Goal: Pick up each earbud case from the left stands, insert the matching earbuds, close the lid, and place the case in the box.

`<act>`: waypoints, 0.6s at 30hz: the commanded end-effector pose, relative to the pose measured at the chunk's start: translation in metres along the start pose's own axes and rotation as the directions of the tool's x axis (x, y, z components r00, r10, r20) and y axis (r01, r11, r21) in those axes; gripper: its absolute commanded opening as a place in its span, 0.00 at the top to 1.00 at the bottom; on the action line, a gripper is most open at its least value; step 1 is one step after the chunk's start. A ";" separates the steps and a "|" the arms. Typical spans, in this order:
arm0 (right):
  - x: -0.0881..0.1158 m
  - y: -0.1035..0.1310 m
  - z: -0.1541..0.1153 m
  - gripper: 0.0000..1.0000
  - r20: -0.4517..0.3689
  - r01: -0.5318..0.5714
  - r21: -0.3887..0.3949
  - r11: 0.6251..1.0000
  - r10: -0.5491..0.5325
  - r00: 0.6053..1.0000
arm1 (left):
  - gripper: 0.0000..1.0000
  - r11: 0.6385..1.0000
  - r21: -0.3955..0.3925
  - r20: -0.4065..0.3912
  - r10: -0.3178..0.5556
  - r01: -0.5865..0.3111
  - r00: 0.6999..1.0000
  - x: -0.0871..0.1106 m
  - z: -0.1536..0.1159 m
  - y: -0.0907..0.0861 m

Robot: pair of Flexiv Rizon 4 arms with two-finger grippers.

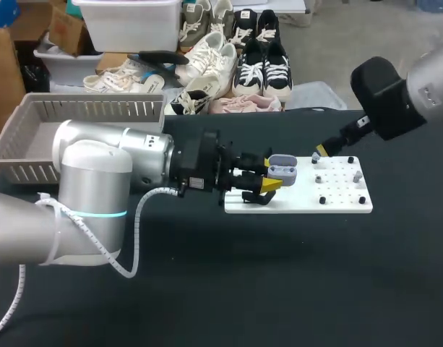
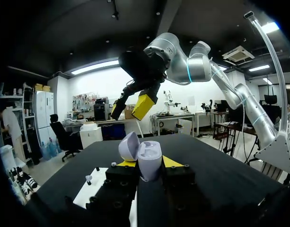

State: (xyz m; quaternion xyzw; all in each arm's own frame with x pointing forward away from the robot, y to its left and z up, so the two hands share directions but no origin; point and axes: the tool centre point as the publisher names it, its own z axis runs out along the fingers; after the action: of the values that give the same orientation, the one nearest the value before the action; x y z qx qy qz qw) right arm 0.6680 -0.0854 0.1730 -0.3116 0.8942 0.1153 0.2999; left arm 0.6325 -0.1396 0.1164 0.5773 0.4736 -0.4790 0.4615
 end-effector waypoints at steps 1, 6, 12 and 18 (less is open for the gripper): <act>0.015 -0.015 -0.011 0.00 -0.100 0.053 0.458 0.887 -0.008 0.995 | 1.00 1.000 0.003 0.000 0.000 0.000 1.000 0.001 0.000 0.001; 0.031 -0.035 -0.004 0.00 -0.194 0.070 0.522 0.850 0.039 0.980 | 1.00 1.000 0.003 0.000 0.000 0.000 1.000 0.001 0.000 0.001; 0.045 -0.049 0.011 0.00 -0.271 0.069 0.552 0.831 0.100 0.957 | 1.00 1.000 0.003 0.000 0.000 0.000 1.000 0.001 0.000 0.001; 0.052 -0.055 0.026 0.00 -0.320 0.027 0.559 0.829 0.186 0.929 | 1.00 1.000 0.003 0.000 0.000 0.000 1.000 0.001 0.000 0.001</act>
State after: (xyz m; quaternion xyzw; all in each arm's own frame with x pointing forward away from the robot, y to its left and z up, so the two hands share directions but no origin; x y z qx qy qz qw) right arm 0.6730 -0.1523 0.1271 -0.2198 0.9549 -0.0649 0.1890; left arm 0.6326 -0.1396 0.1164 0.5773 0.4737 -0.4790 0.4615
